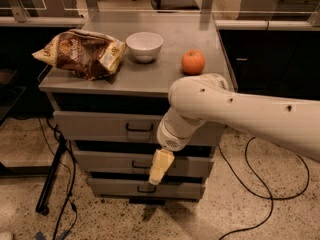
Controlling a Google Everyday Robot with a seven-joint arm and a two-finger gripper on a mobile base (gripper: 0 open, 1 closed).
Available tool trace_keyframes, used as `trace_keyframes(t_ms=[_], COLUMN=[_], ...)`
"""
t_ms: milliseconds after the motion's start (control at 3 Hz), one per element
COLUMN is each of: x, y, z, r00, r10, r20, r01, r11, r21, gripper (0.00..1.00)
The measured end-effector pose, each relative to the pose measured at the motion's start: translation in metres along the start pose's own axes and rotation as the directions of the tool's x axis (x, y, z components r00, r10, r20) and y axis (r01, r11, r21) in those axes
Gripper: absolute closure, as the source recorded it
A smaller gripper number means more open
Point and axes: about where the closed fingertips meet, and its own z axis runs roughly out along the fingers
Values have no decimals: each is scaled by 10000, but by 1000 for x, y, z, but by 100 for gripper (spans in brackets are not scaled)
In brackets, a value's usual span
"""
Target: Open top drawer
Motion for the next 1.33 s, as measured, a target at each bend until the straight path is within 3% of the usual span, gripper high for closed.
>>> trace_keyframes(t_ms=[333,667,1000,1333], x=[-1,-13,-44,-44], y=[-1,-4,-22,-22], z=[2,5,26,26], r00=[10000,9989,9955,9955], r10=[41,-74,-286,-294], r20=[1,470,901,903], r01=[-41,76,313,322], r11=[10000,10000,9991,9990], r21=[-21,-39,-294,-295], gripper=[0,0,0,0])
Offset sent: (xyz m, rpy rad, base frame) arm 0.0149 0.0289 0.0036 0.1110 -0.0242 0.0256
